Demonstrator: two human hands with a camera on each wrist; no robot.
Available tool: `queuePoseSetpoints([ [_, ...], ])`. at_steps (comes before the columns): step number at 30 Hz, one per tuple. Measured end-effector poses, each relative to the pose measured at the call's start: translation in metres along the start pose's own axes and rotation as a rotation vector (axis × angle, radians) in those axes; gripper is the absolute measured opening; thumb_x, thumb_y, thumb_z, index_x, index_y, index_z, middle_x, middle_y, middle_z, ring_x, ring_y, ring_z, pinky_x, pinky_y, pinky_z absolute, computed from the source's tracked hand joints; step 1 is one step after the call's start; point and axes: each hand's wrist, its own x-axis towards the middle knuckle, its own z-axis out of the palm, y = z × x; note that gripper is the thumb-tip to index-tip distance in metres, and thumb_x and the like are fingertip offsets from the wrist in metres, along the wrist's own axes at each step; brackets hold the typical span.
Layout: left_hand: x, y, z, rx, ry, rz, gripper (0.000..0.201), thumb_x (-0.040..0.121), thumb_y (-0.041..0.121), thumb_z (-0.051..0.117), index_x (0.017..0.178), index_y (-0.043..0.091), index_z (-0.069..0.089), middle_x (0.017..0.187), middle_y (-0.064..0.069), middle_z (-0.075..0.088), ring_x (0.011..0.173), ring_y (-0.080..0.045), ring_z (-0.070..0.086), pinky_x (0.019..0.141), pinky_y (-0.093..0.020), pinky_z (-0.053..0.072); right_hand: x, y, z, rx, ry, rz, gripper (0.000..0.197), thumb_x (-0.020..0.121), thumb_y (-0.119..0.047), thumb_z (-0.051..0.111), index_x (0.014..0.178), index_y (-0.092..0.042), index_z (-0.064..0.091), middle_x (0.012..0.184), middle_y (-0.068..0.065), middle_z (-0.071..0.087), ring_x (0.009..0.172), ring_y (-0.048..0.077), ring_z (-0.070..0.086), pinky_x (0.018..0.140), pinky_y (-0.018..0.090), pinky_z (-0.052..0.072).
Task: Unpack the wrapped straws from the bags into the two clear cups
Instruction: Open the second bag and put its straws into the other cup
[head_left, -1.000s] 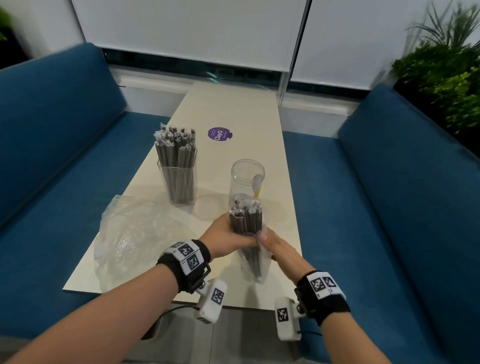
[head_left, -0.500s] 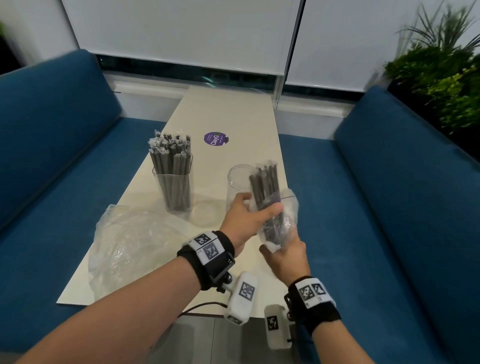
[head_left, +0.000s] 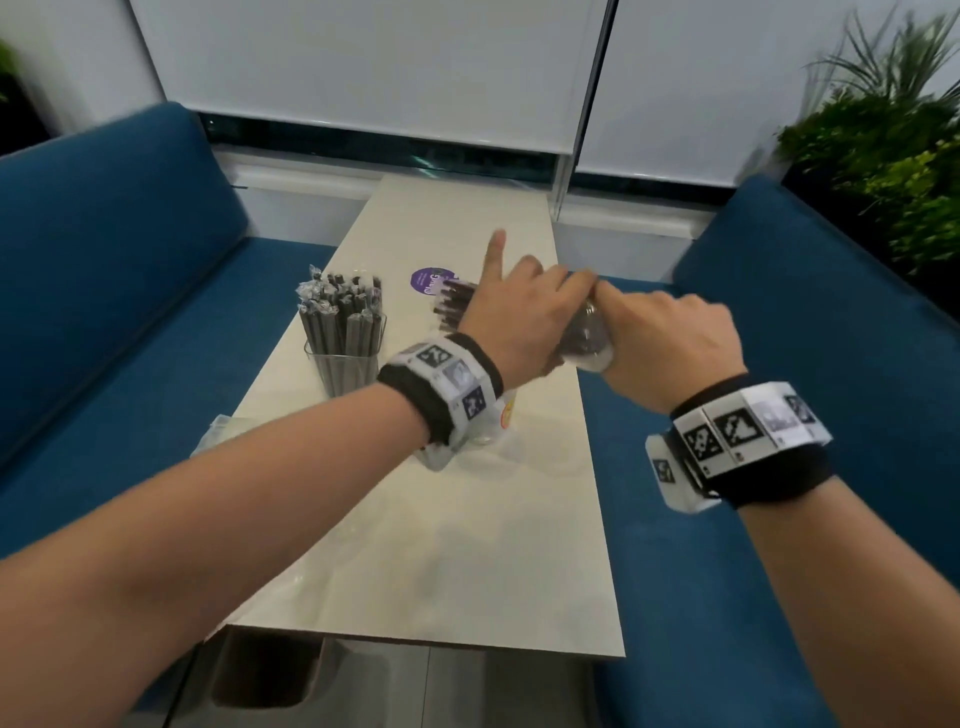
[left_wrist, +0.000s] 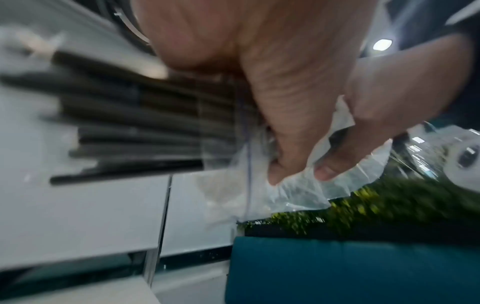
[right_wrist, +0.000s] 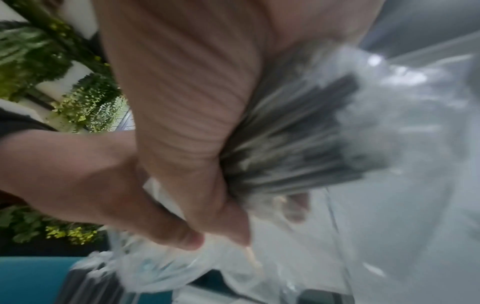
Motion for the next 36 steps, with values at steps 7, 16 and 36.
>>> queuePoseSetpoints([
  [7,0.026,-0.042,0.018,-1.019,0.084,-0.371,0.033,0.081,0.024,0.083,0.111,0.011,0.074,0.100,-0.002,0.077,0.093,-0.022,0.075,0.085,-0.035,0.060,0.025,0.021,-0.008,0.834,0.414,0.154,0.126,0.065,-0.049,0.092,0.162,-0.021,0.017,0.168,0.010,0.022,0.152,0.031,0.027,0.122,0.045,0.027],
  [16,0.033,-0.064,0.052,-1.284,0.007,-0.370,0.024,0.093,0.022,0.074,0.115,0.014,0.072,0.107,-0.005,0.078,0.101,-0.018,0.076,0.089,-0.031,0.060,0.086,-0.020,0.024,1.211,0.141,0.209,0.072,0.084,-0.041,0.082,0.142,-0.022,0.044,0.125,0.000,0.068,0.114,0.022,0.067,0.101,0.048,0.056],
  [36,0.022,-0.086,0.120,-1.036,-0.049,-0.542,0.125,0.058,0.062,0.090,0.158,0.033,0.020,0.150,-0.003,0.049,0.135,-0.022,0.049,0.111,-0.040,0.044,0.104,-0.023,0.110,1.072,-0.199,0.222,0.059,0.095,-0.053,0.065,0.143,-0.022,0.050,0.136,0.005,0.065,0.121,0.025,0.063,0.098,0.036,0.048],
])
